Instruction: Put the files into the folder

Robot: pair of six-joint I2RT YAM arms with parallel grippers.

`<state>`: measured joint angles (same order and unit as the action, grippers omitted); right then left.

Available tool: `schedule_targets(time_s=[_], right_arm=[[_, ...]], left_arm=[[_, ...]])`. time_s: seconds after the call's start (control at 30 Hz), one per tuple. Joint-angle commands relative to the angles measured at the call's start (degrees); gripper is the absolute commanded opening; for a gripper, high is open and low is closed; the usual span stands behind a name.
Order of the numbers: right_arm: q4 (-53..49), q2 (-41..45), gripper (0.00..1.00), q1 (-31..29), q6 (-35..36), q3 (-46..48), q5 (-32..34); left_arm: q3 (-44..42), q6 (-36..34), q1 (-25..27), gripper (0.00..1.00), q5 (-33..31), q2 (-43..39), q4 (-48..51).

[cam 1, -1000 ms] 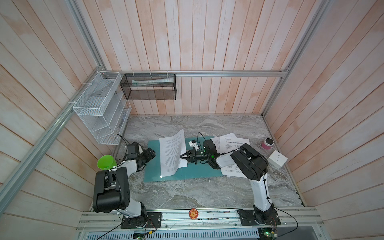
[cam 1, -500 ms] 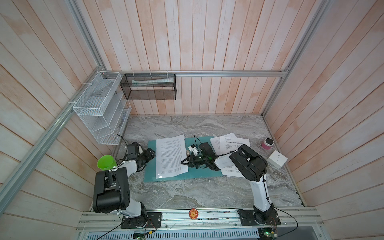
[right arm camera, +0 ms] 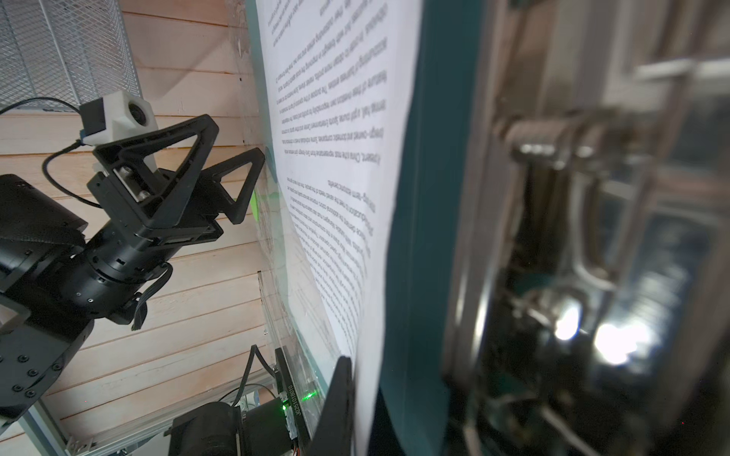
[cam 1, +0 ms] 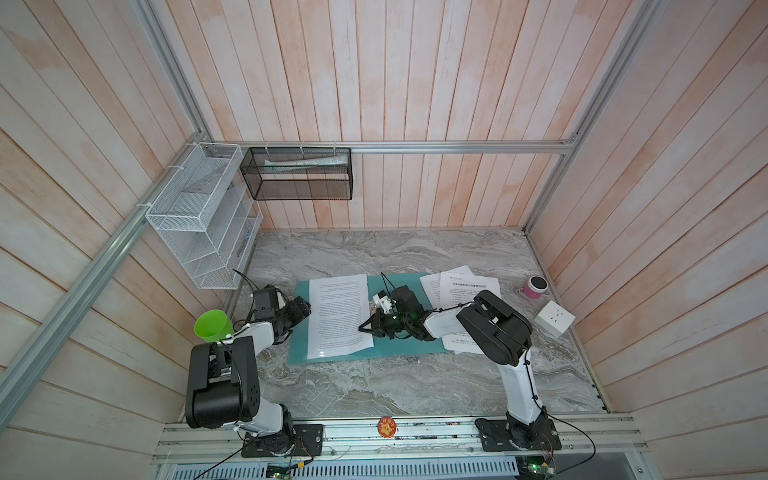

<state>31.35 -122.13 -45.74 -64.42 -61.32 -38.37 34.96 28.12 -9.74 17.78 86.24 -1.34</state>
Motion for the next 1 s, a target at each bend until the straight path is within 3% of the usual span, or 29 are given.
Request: schedule_targets(time_s=[0.0,0.43,0.97], right_arm=[[-3.1,0.0,0.0,-0.7,1.6,-1.8,1.0],[-3.9,1.4,0.0,-1.5,-0.5,0.8,3.7],[3.9,-2.4,0.0,-4.7,-9.1,1.5,4.5]], left_arm=[[-1.4,0.7,0.1,0.86,1.2,0.2,1.2],[-1.7,1.3,0.1,0.86,0.9,0.3,0.7],[-3.0,2.1,0.5,0.86,1.2,0.1,-0.5]])
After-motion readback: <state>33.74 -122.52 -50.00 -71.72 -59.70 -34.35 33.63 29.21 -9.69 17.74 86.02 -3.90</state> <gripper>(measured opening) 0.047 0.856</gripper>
